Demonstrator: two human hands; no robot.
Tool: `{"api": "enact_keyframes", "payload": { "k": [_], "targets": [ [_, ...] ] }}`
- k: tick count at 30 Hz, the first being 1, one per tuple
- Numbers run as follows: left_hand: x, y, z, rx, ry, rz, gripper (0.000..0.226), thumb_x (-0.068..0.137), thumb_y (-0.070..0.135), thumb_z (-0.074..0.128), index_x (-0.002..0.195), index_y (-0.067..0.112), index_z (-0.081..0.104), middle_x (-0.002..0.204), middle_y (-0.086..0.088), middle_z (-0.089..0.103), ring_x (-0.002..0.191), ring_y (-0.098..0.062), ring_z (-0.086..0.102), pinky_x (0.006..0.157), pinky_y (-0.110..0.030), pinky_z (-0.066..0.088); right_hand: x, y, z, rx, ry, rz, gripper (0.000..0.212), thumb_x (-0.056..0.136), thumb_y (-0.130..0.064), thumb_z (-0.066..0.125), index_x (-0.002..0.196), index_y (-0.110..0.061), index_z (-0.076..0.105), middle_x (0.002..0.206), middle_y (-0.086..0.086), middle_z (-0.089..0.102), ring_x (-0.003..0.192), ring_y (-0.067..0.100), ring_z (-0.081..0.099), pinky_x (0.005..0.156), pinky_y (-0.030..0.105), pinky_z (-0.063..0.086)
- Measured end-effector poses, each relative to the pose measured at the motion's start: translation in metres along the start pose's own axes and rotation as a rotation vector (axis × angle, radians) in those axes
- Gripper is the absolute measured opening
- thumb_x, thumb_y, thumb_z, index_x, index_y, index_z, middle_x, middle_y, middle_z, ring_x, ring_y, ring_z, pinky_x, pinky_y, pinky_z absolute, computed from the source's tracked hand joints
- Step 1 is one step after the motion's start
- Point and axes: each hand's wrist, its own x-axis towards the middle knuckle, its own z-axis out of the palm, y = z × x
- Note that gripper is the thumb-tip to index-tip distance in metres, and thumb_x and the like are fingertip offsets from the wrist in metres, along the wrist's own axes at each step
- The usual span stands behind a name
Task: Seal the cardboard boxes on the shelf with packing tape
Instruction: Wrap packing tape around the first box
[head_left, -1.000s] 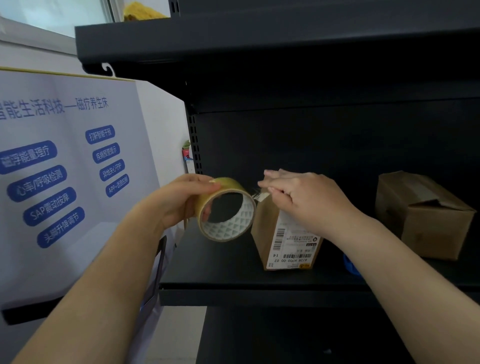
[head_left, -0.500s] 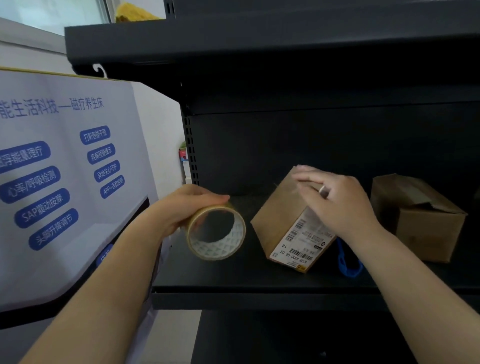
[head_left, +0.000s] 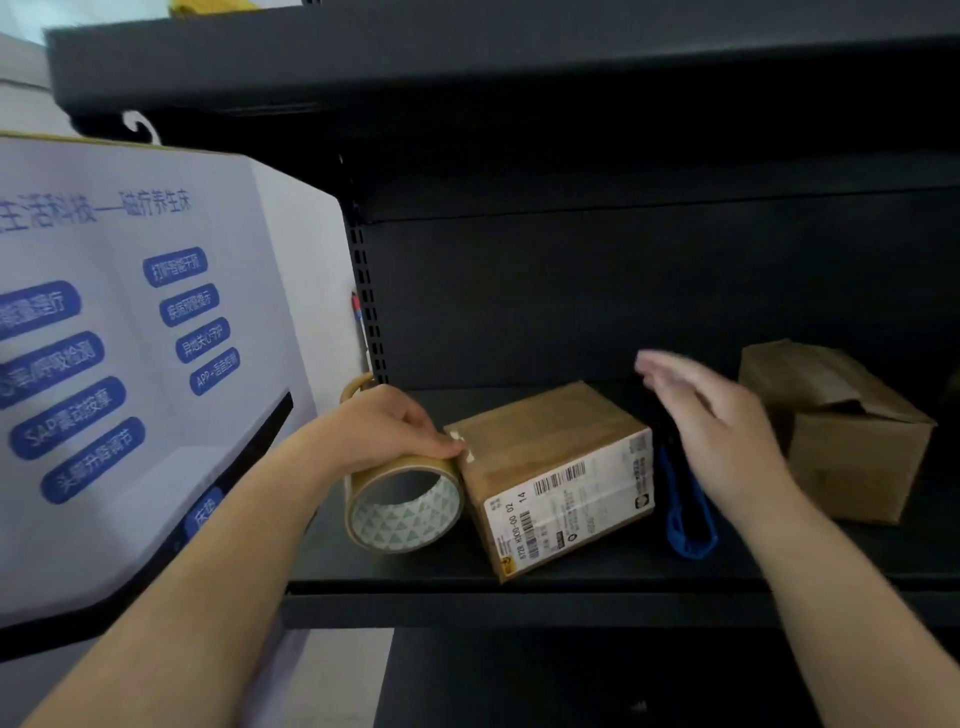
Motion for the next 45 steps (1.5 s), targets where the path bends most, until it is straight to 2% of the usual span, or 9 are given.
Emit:
{"api": "enact_keyframes", "payload": {
  "k": [5, 8, 12, 18, 21, 24, 33, 41, 45],
  "targets": [
    [-0.004, 0.001, 0.0, -0.01, 0.0, -0.004, 0.036, 0.077, 0.045, 0.068, 0.09, 0.012, 0.073, 0.083, -0.005, 0.068, 0.072, -0.011, 0.059, 0.062, -0.02, 0.042, 0.013, -0.062, 0.019, -0.656, -0.814, -0.284, 0.094, 0.063, -0.069, 0.064, 0.142, -0.047, 0.019, 0.146, -0.029, 0.013, 0.132, -0.007, 0.003, 0.113, 0.031, -0.004],
    [-0.002, 0.0, 0.0, -0.008, -0.02, 0.017, 0.038, 0.077, 0.043, 0.068, 0.092, 0.008, 0.072, 0.086, -0.008, 0.067, 0.071, -0.012, 0.058, 0.064, -0.02, 0.043, 0.018, -0.06, 0.053, -0.889, -0.968, -0.401, 0.112, 0.062, -0.067, 0.069, 0.147, -0.037, 0.004, 0.156, -0.015, 0.004, 0.143, 0.009, -0.001, 0.116, 0.045, -0.005],
    [-0.008, -0.005, -0.001, -0.059, -0.04, 0.045, 0.044, 0.072, 0.05, 0.069, 0.091, 0.011, 0.07, 0.075, -0.002, 0.068, 0.064, -0.009, 0.061, 0.06, -0.019, 0.048, 0.025, -0.052, 0.067, -0.898, -0.928, -0.429, 0.108, 0.063, -0.067, 0.068, 0.147, -0.035, 0.007, 0.15, -0.009, 0.02, 0.136, 0.016, 0.019, 0.113, 0.038, 0.016],
    [-0.029, -0.034, -0.029, -0.815, -0.213, 0.107, 0.055, 0.054, 0.034, 0.084, 0.094, 0.003, 0.062, 0.05, 0.001, 0.062, 0.042, -0.008, 0.057, 0.046, -0.019, 0.051, 0.028, -0.047, 0.062, -0.701, -0.762, -0.437, 0.105, 0.059, -0.068, 0.069, 0.139, -0.056, 0.003, 0.136, -0.014, 0.025, 0.124, 0.013, 0.025, 0.1, 0.031, 0.027],
    [-0.037, -0.011, -0.049, -0.608, 0.016, 0.033, 0.039, 0.064, 0.028, 0.066, 0.092, 0.002, 0.061, 0.041, 0.004, 0.056, 0.038, -0.007, 0.049, 0.042, -0.019, 0.045, 0.03, -0.052, 0.06, -0.368, -0.666, -0.392, 0.095, 0.052, -0.067, 0.073, 0.13, -0.068, 0.017, 0.128, -0.014, 0.029, 0.122, 0.014, 0.032, 0.103, 0.041, 0.037],
    [-0.041, 0.002, -0.06, -0.371, 0.172, 0.005, 0.024, 0.07, 0.035, 0.069, 0.071, 0.011, 0.066, 0.041, 0.003, 0.053, 0.044, -0.012, 0.044, 0.048, -0.023, 0.041, 0.03, -0.05, 0.054, -0.002, -0.637, -0.327, 0.085, 0.053, -0.049, 0.084, 0.125, -0.057, 0.041, 0.125, -0.009, 0.037, 0.121, 0.006, 0.04, 0.099, 0.022, 0.04],
    [-0.032, 0.015, -0.059, -0.038, 0.116, 0.015, 0.036, 0.075, 0.046, 0.068, 0.08, 0.01, 0.07, 0.035, 0.012, 0.049, 0.033, -0.001, 0.044, 0.037, -0.011, 0.035, 0.023, -0.033, 0.052, 0.348, -0.547, -0.211, 0.058, 0.05, -0.042, 0.079, 0.105, -0.033, 0.065, 0.123, 0.006, 0.05, 0.11, 0.022, 0.055, 0.085, 0.03, 0.052],
    [-0.024, 0.0, -0.05, -0.493, -0.118, 0.018, 0.034, 0.066, 0.039, 0.061, 0.071, 0.006, 0.065, 0.039, 0.001, 0.045, 0.031, -0.008, 0.038, 0.036, -0.015, 0.038, 0.013, 0.005, 0.044, 0.743, -0.486, -0.052, 0.064, 0.046, -0.039, 0.086, 0.103, -0.022, 0.063, 0.111, 0.009, 0.058, 0.089, 0.025, 0.066, 0.067, 0.031, 0.054],
    [-0.017, 0.004, -0.037, -0.342, -0.158, 0.007, 0.029, 0.071, 0.039, 0.065, 0.067, 0.011, 0.068, 0.037, 0.004, 0.046, 0.032, -0.006, 0.038, 0.042, -0.017, 0.036, 0.012, 0.017, 0.038, 0.764, -0.45, -0.029, 0.064, 0.046, -0.046, 0.086, 0.103, -0.025, 0.064, 0.112, 0.009, 0.059, 0.089, 0.023, 0.066, 0.067, 0.029, 0.055]
  ]
}}
